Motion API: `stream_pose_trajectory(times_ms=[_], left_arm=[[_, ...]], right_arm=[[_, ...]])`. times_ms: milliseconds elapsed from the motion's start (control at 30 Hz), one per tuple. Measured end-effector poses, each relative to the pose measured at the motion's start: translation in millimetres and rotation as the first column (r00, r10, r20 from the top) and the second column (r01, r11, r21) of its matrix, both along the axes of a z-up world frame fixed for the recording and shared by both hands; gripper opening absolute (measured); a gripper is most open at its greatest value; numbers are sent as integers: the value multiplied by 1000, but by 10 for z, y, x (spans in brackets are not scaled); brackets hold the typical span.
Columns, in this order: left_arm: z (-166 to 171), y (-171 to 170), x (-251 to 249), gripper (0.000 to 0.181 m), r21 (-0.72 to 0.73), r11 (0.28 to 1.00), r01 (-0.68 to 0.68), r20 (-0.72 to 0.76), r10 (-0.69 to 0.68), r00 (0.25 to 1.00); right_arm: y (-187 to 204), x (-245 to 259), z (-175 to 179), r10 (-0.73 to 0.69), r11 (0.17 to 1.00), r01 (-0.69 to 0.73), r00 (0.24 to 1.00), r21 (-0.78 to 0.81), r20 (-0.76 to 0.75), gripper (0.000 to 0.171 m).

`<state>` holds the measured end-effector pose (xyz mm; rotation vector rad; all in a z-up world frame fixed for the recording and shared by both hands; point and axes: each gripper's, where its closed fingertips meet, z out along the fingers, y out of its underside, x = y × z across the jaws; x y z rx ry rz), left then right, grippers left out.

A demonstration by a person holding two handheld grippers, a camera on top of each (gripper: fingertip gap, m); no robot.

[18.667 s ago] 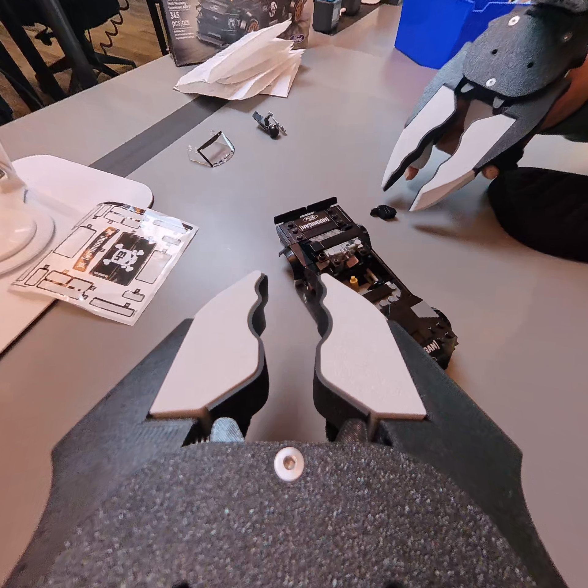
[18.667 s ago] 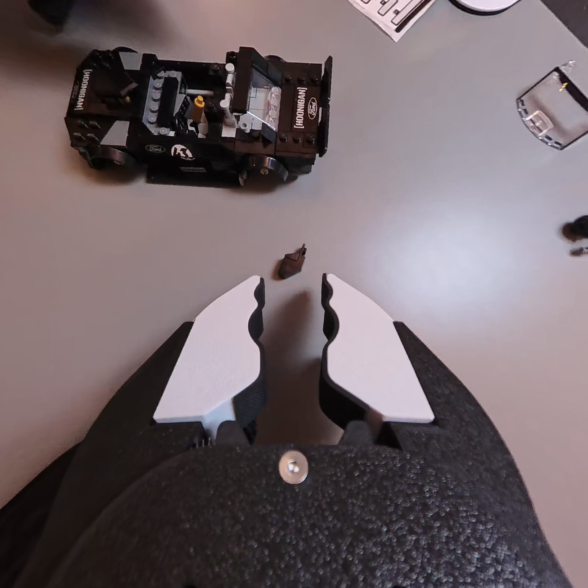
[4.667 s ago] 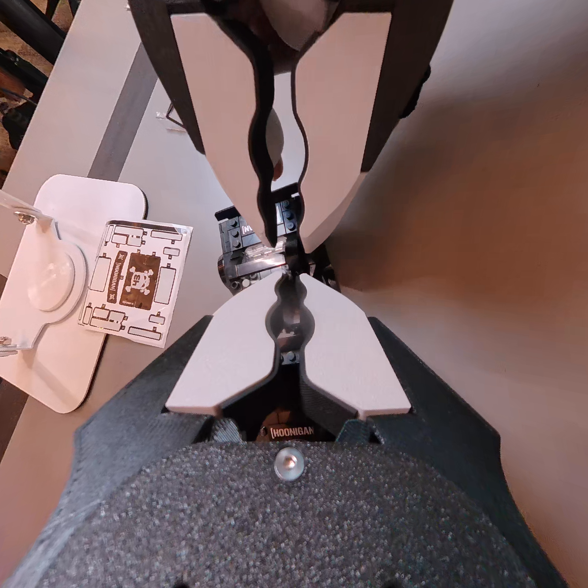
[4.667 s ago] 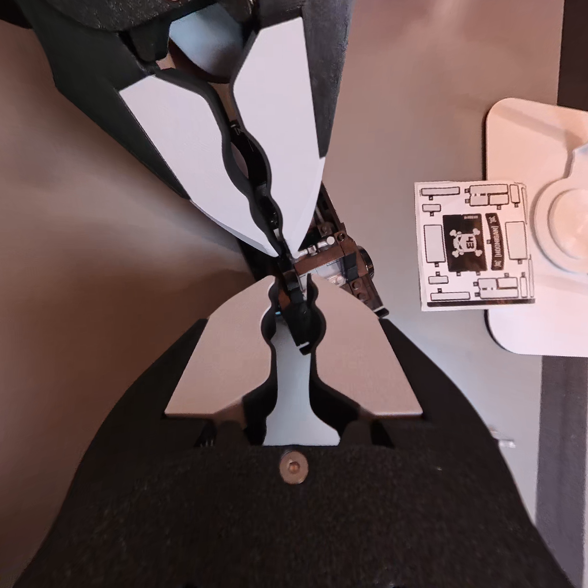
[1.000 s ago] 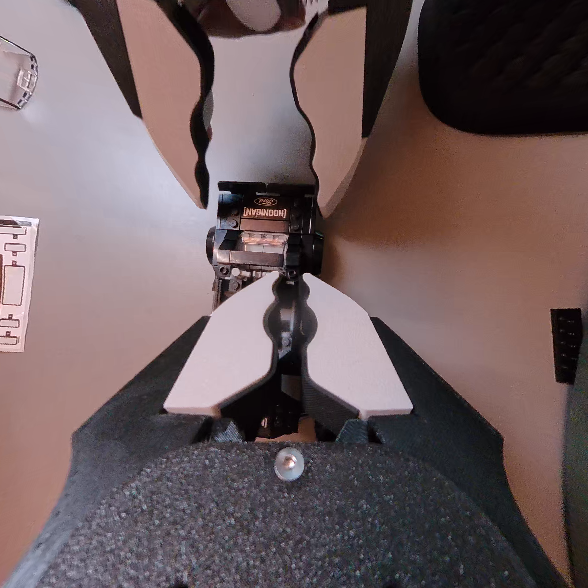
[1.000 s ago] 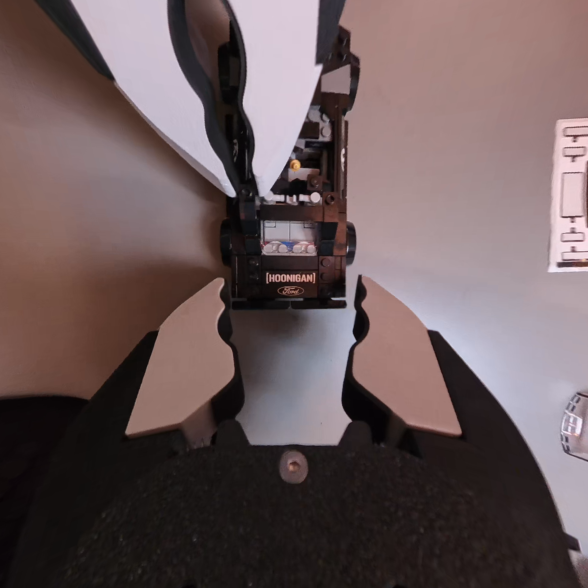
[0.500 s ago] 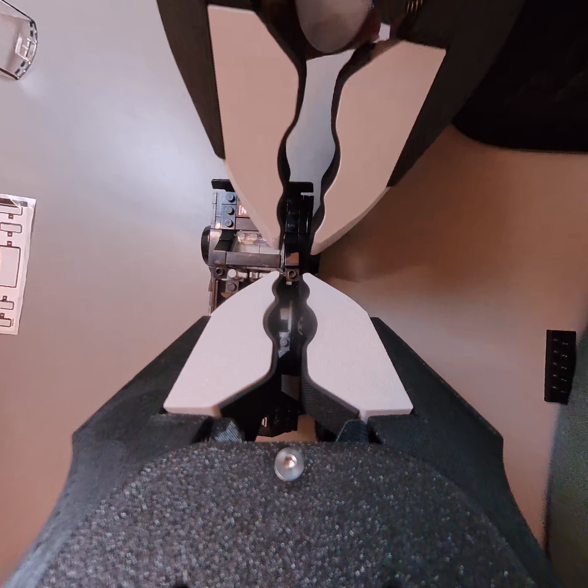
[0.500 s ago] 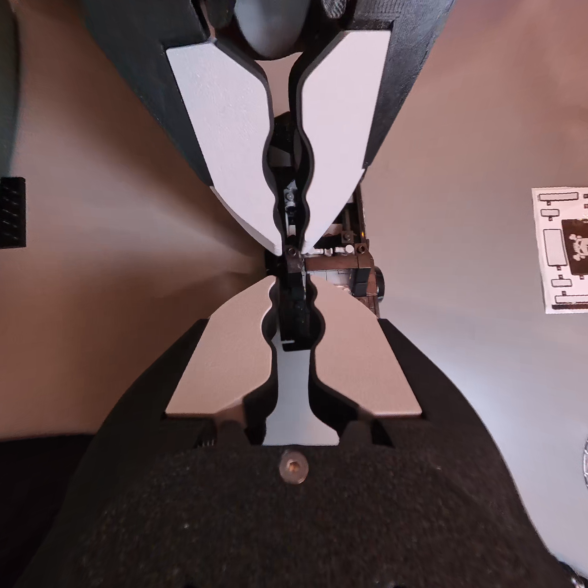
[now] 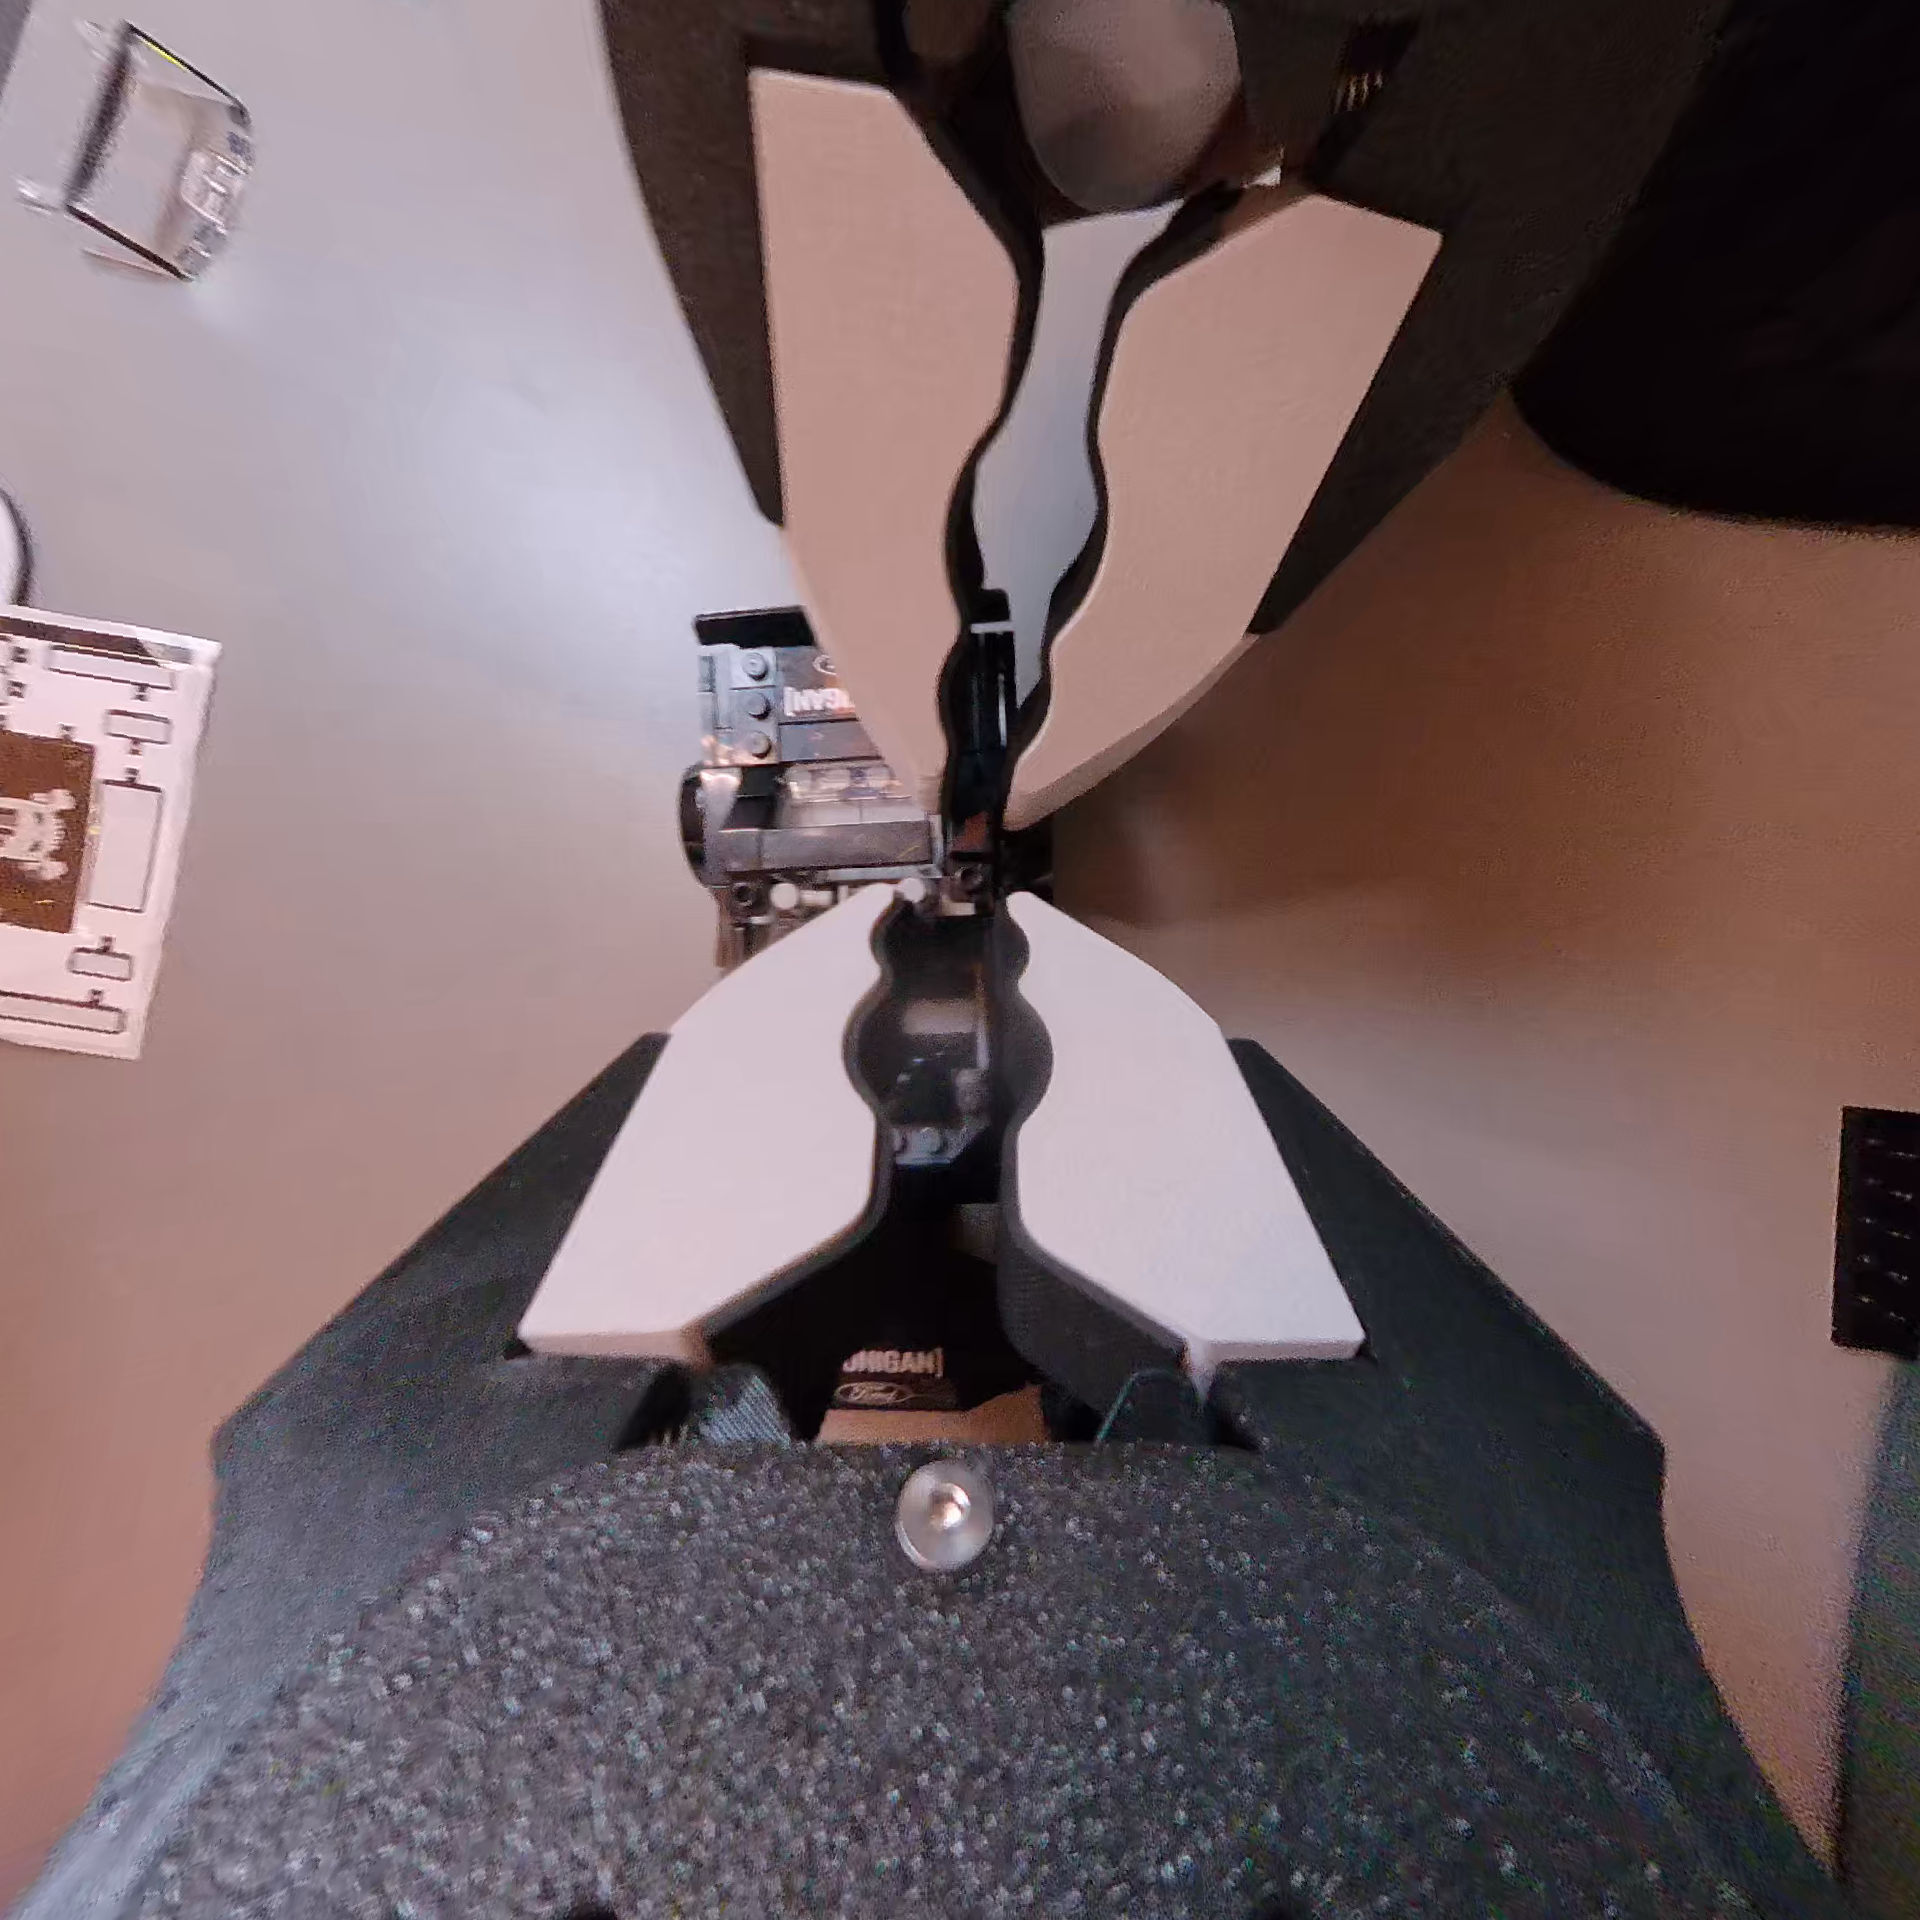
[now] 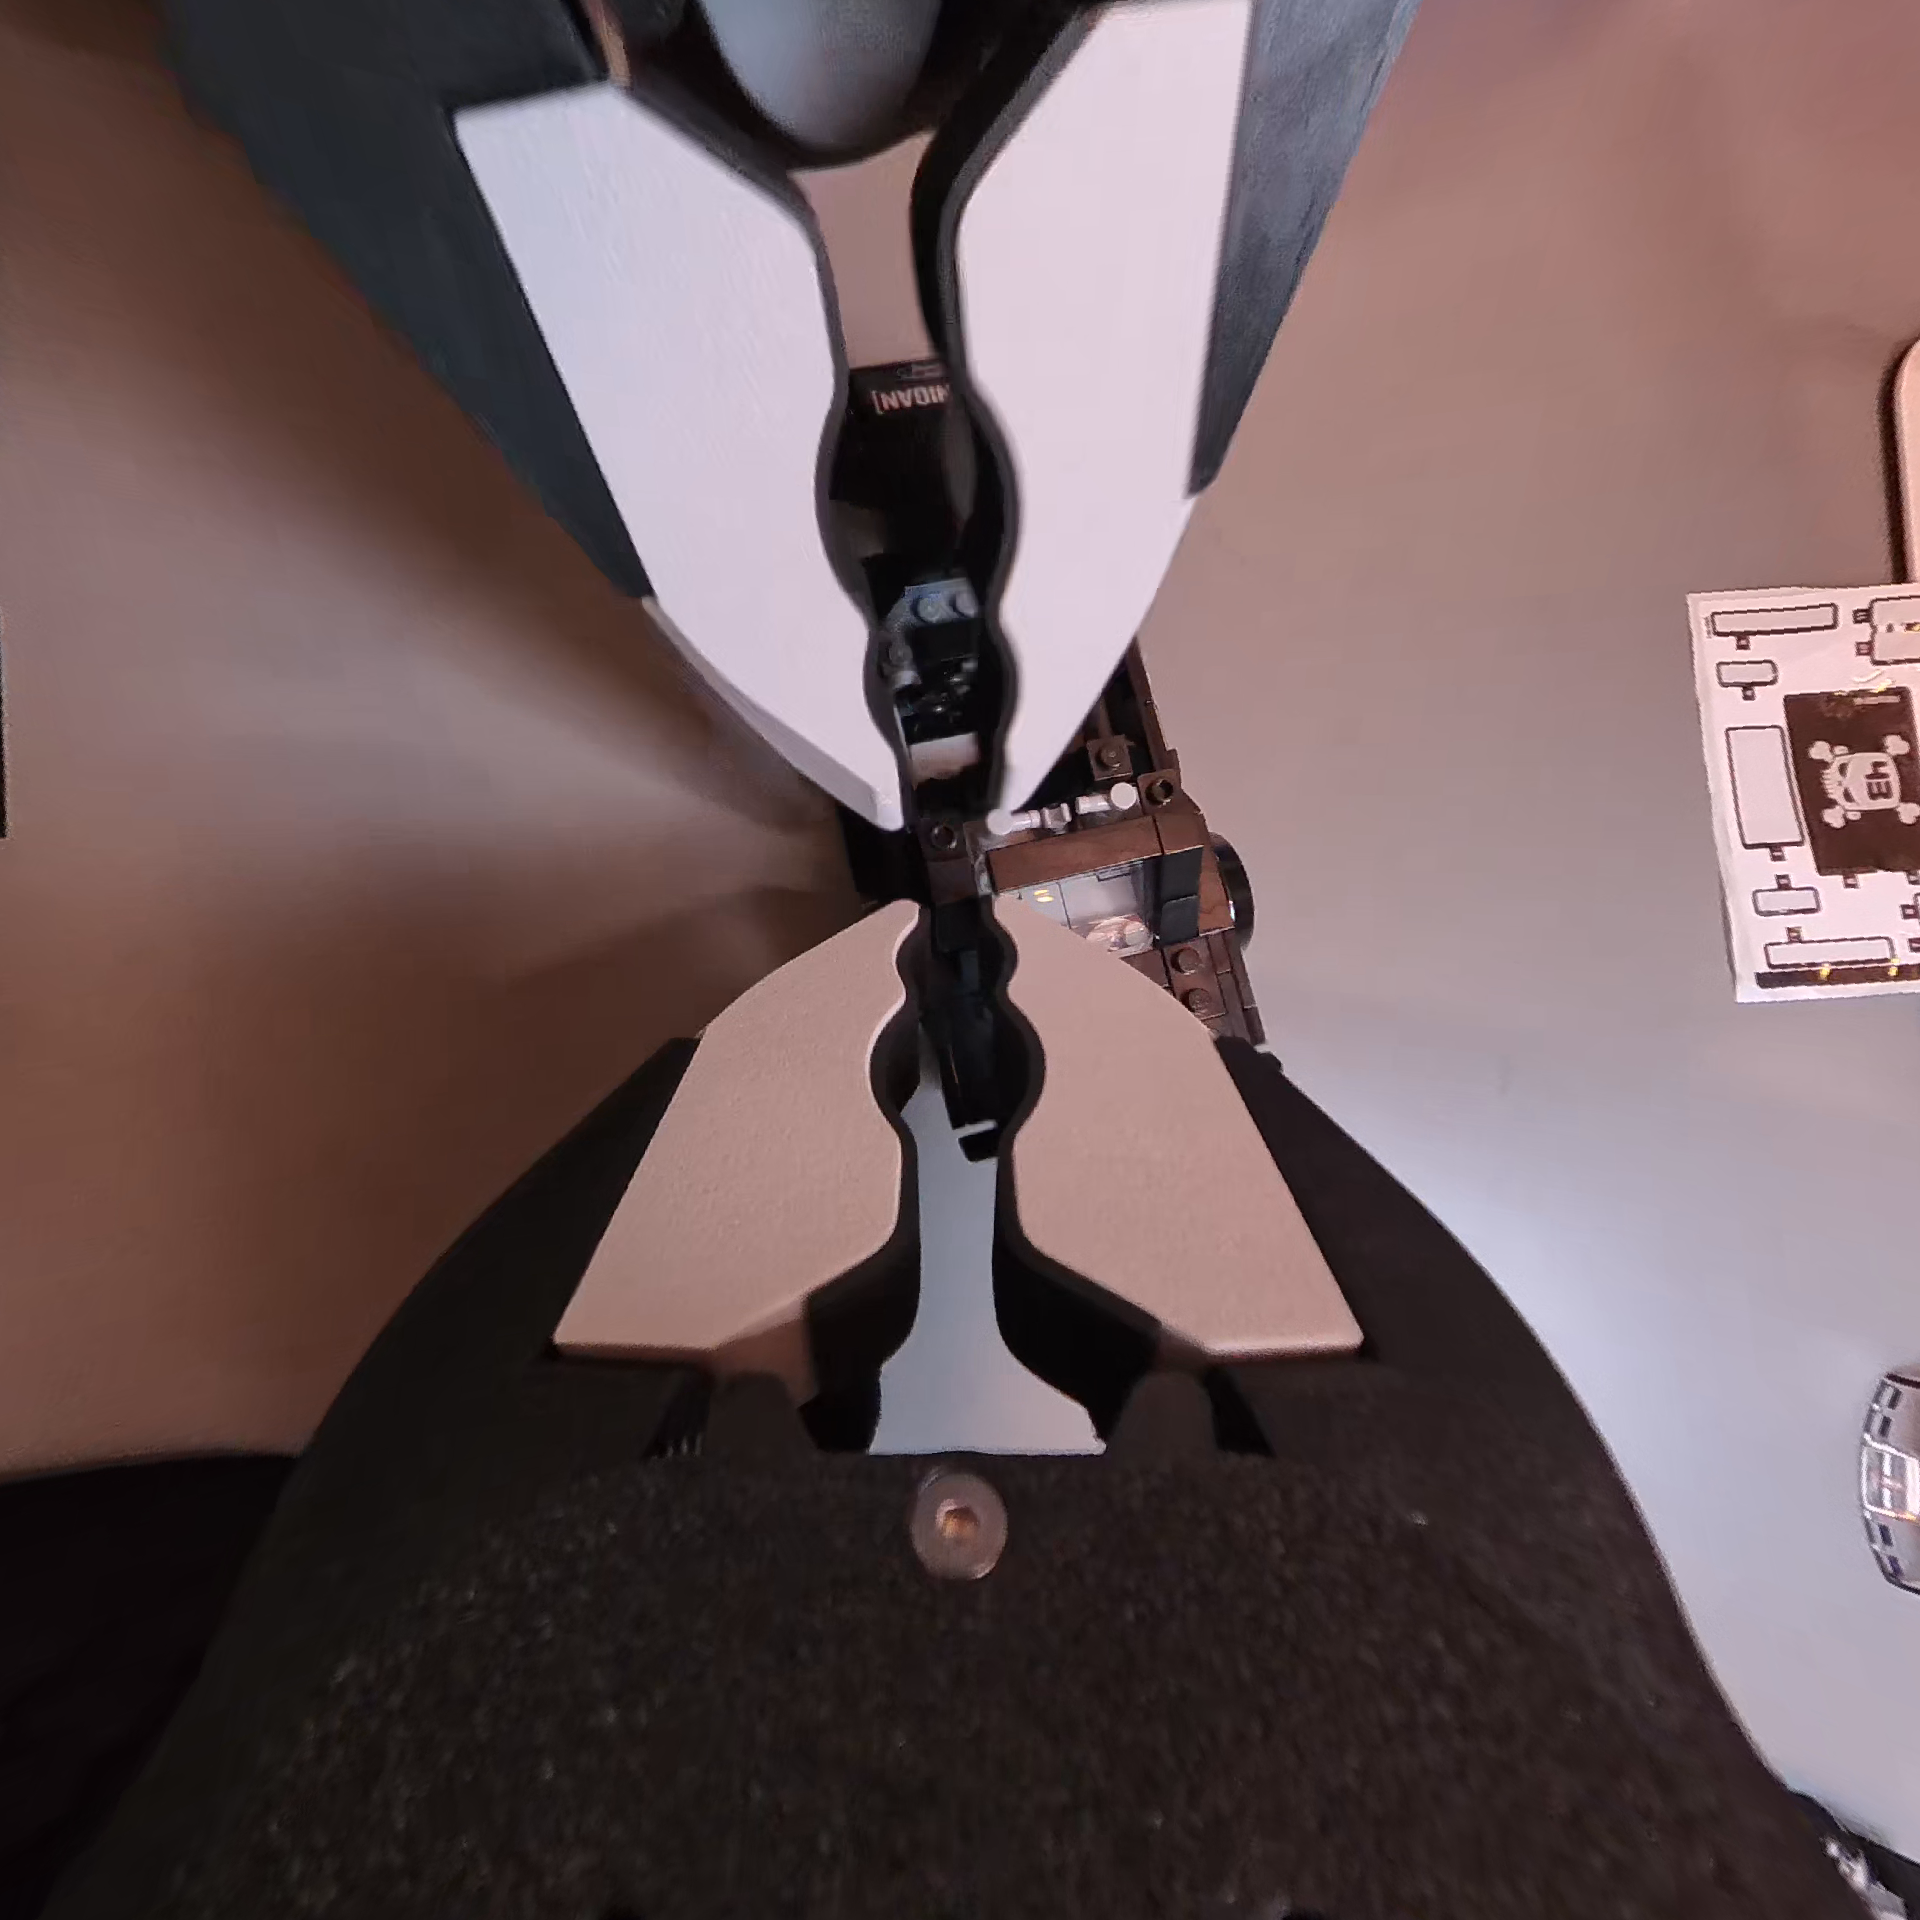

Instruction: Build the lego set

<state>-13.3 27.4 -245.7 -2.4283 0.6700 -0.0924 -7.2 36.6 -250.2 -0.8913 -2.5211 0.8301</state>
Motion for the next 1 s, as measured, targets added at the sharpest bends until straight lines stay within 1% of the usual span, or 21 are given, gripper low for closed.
stream_pose_trajectory(times_ms=[133, 167, 233, 267, 333, 367, 433, 567, 733, 1000], left_arm=[[155, 87, -132, 42, 55, 998, -24, 48, 22, 999], [151, 112, -155, 51, 51, 998, -21, 57, 18, 998], [55, 134, -150, 70, -4, 1000, -3, 81, 3, 997], [0, 158, -144, 74, -20, 1000, 8, 85, -6, 996], [-106, 185, -128, 73, -50, 998, 26, 80, -22, 997], [-136, 192, -117, 70, -59, 998, 32, 79, -27, 996], [-136, 220, -98, 59, -47, 998, 30, 90, -26, 996], [-130, 234, -115, 53, -45, 999, 9, 109, -4, 994], [-130, 232, -107, 53, -38, 999, 9, 114, -5, 993], [-130, 214, -82, 52, -43, 999, 12, 110, -7, 994]], right_arm=[[17, 0, 19, 0, 1000, 0, 1000, 9, -4, 8], [23, -3, 20, -2, 1000, 2, 1000, 14, -4, 8], [30, -10, 14, -3, 1000, 3, 1000, 25, -1, 8], [33, -17, 8, -2, 999, 2, 1000, 34, -1, 8], [45, -28, 0, 1, 999, 0, 1000, 54, -4, 8], [51, -33, 0, 1, 998, 0, 1000, 61, -6, 8], [55, -39, 0, 1, 998, -1, 1000, 64, -4, 8], [53, -43, -1, 6, 998, -6, 1000, 63, -2, 8], [53, -35, 1, 8, 998, -7, 1000, 58, -7, 8], [65, -18, 5, 30, 998, -29, 999, 64, -18, 14]])
